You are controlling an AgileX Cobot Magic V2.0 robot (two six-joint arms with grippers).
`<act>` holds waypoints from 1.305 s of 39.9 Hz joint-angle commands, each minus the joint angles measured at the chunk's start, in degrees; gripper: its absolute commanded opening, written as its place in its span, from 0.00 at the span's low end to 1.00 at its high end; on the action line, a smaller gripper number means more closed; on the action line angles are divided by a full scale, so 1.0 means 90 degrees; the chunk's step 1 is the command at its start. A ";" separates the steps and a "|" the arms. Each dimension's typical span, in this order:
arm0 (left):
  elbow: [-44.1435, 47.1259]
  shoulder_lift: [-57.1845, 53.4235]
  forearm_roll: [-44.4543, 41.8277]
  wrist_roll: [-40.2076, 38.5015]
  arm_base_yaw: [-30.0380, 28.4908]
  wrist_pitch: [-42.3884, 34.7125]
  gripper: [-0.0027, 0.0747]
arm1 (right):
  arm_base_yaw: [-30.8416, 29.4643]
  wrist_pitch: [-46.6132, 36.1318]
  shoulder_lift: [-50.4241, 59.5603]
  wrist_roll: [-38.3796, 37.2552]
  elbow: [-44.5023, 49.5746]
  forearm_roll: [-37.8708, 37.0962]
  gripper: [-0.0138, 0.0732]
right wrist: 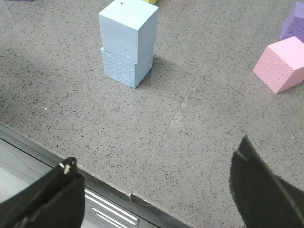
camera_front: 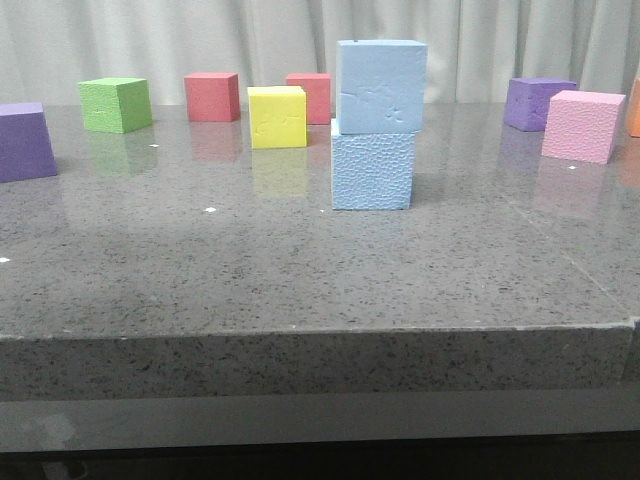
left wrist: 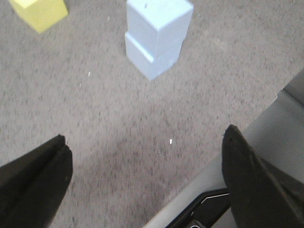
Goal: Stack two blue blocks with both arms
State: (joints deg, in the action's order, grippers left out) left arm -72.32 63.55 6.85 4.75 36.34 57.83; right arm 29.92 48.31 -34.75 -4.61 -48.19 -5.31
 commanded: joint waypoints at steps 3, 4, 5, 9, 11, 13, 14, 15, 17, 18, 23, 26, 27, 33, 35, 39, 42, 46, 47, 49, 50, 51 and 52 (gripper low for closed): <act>0.0873 -0.1119 -0.0090 -0.0404 0.0006 -0.0789 0.84 | -0.0035 -0.0445 0.0006 0.0037 -0.0150 -0.0055 0.88; 0.1070 -0.1257 -0.0090 -0.0404 0.0006 -0.0877 0.84 | -0.0035 -0.0445 0.0006 0.0037 -0.0150 -0.0055 0.88; 0.1218 -0.1432 -0.0090 -0.0418 0.0006 -0.0956 0.84 | -0.0035 -0.0445 0.0006 0.0037 -0.0150 -0.0055 0.88; 0.1887 -0.2046 -0.0090 -0.0431 0.0006 -0.1336 0.84 | -0.0035 -0.0445 0.0006 0.0037 -0.0150 -0.0055 0.88; 0.2166 -0.2335 -0.0090 -0.0431 0.0006 -0.1578 0.84 | -0.0035 -0.0445 0.0006 0.0037 -0.0150 -0.0055 0.88; 0.2421 -0.2598 -0.0090 -0.0403 0.0006 -0.1840 0.84 | -0.0035 -0.0445 0.0006 0.0037 -0.0150 -0.0055 0.88; 0.2522 -0.2732 -0.0090 -0.0403 0.0006 -0.1960 0.84 | -0.0035 -0.0445 0.0006 0.0037 -0.0150 -0.0055 0.88; 0.2643 -0.2854 -0.0090 -0.0403 0.0006 -0.2118 0.84 | -0.0035 -0.0445 0.0006 0.0037 -0.0150 -0.0055 0.88; 0.2828 -0.3029 -0.0090 -0.0403 0.0006 -0.2388 0.84 | -0.0035 -0.0445 0.0006 0.0037 -0.0150 -0.0055 0.88; 0.2914 -0.3089 -0.0090 -0.0403 0.0006 -0.2537 0.84 | -0.0035 -0.0453 0.0006 0.0037 -0.0150 -0.0055 0.88; 0.3137 -0.3271 -0.0090 -0.0403 0.0006 -0.2945 0.84 | -0.0035 -0.0484 0.0006 0.0037 -0.0150 -0.0055 0.88; 0.3167 -0.3260 -0.0090 -0.0403 0.0006 -0.3003 0.84 | -0.0035 -0.0514 0.0006 0.0037 -0.0150 -0.0055 0.87; 0.3179 -0.3259 -0.0090 -0.0403 0.0006 -0.3032 0.84 | -0.0035 -0.0522 0.0006 0.0037 -0.0150 -0.0055 0.86; 0.3195 -0.3259 -0.0090 -0.0403 0.0006 -0.3057 0.75 | -0.0035 -0.0528 0.0006 0.0037 -0.0148 -0.0055 0.66; 0.3195 -0.3259 -0.0090 -0.0403 0.0006 -0.3057 0.67 | -0.0035 -0.0528 0.0006 0.0037 -0.0148 -0.0055 0.54; 0.3195 -0.3259 -0.0090 -0.0403 0.0006 -0.3057 0.49 | -0.0035 -0.0528 0.0006 0.0037 -0.0148 -0.0055 0.34; 0.3195 -0.3259 -0.0090 -0.0403 0.0006 -0.3057 0.33 | -0.0035 -0.0528 0.0006 0.0037 -0.0148 -0.0055 0.21; 0.3195 -0.3259 -0.0090 -0.0403 0.0006 -0.3057 0.16 | -0.0035 -0.0528 0.0006 0.0037 -0.0148 -0.0055 0.11; 0.3195 -0.3259 -0.0090 -0.0403 0.0006 -0.3057 0.11 | -0.0035 -0.0528 0.0006 0.0037 -0.0148 -0.0055 0.09; 0.3195 -0.3259 -0.0090 -0.0403 0.0006 -0.3057 0.05 | -0.0035 -0.0528 0.0006 0.0037 -0.0148 -0.0055 0.09; 0.3195 -0.3259 -0.0090 -0.0403 0.0006 -0.3057 0.02 | -0.0035 -0.0528 0.0006 0.0037 -0.0148 -0.0055 0.08; 0.3195 -0.3259 -0.0090 -0.0403 0.0006 -0.3044 0.01 | -0.0035 -0.0528 0.0006 0.0037 -0.0148 -0.0055 0.08; 0.3195 -0.3259 -0.0090 -0.0403 0.0006 -0.3031 0.01 | -0.0035 -0.0528 0.0006 0.0037 -0.0148 -0.0055 0.08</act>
State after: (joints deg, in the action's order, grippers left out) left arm -42.08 34.19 5.74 1.60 36.34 35.10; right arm 29.92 48.10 -34.75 -4.49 -48.19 -5.31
